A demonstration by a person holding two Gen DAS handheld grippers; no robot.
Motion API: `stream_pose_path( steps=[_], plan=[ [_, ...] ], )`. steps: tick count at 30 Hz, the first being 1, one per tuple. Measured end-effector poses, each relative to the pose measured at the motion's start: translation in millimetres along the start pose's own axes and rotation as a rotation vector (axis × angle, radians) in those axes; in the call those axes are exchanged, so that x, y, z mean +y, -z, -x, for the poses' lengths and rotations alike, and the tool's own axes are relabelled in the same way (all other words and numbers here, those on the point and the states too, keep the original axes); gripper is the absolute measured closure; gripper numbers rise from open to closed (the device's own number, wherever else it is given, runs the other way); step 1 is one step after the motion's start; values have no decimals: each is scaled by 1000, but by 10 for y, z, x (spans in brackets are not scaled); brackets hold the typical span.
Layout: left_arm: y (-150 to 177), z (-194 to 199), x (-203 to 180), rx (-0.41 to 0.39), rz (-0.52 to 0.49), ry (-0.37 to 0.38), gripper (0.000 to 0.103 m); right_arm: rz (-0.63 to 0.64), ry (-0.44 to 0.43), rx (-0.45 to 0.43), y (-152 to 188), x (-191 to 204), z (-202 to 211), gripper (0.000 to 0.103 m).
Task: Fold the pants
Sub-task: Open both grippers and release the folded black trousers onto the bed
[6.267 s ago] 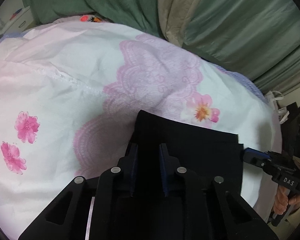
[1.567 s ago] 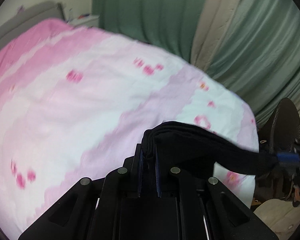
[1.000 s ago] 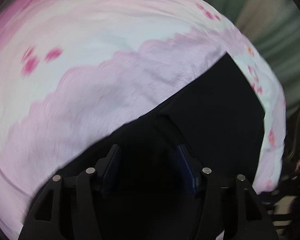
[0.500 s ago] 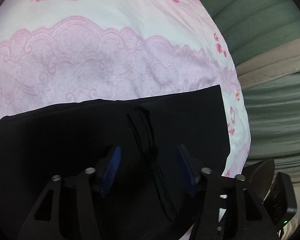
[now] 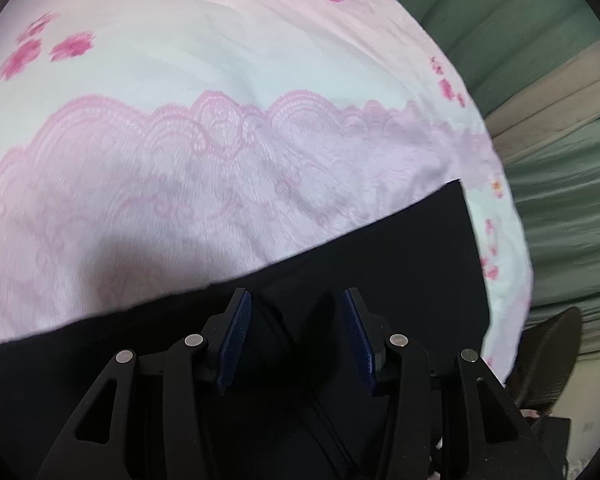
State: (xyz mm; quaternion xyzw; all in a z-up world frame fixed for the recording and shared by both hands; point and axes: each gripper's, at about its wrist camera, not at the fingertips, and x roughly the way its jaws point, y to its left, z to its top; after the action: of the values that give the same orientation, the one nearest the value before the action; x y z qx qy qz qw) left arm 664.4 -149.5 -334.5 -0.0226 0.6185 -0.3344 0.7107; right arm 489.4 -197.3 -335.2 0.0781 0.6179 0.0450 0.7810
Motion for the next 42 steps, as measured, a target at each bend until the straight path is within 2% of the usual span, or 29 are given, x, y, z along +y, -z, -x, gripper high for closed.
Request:
stream_pose_path(
  steps=[1,3,5,9,11,13,16,17,20,23,26,29,33,37,42],
  plan=[
    [-13,-31,-8,9,-4,-8,57,-2,-4,0,-2,-11,-3,78],
    [-16,-72,-28,20,-25,-46,72,-19,-19,0,-2,-48,-2,84],
    [5,-13,-7,17,-33,-24,75,-23,-25,-1,4,-54,9,88],
    [32,275,61,-24,-16,46,76,-12,-57,-7,10,-35,120,90],
    [52,304,108,-17,-29,31,76,-4,-83,-22,9,13,197,90],
    [46,216,161,25,-29,-3,76,14,-95,-26,-10,80,211,91],
    [65,165,203,47,-25,-27,75,17,-95,5,6,29,74,90],
    [78,202,201,41,-23,-34,72,14,-96,11,-42,19,44,90],
    [168,421,185,-8,-38,-90,51,15,-88,24,-105,6,6,86],
    [359,783,160,-94,-89,-171,48,23,-88,37,-116,99,-12,66],
    [668,1162,125,-160,-144,-275,46,34,-75,36,-137,140,98,63],
    [1005,1472,117,-212,-148,-335,40,44,-52,30,-136,177,229,56],
    [1492,1806,198,-247,-41,-333,36,42,-46,-12,-150,188,547,44],
    [2053,2046,422,-270,155,-341,35,52,-37,-61,-123,360,884,38],
    [2733,2201,843,-304,437,-283,34,103,-37,-81,-130,575,1128,34]
  ],
)
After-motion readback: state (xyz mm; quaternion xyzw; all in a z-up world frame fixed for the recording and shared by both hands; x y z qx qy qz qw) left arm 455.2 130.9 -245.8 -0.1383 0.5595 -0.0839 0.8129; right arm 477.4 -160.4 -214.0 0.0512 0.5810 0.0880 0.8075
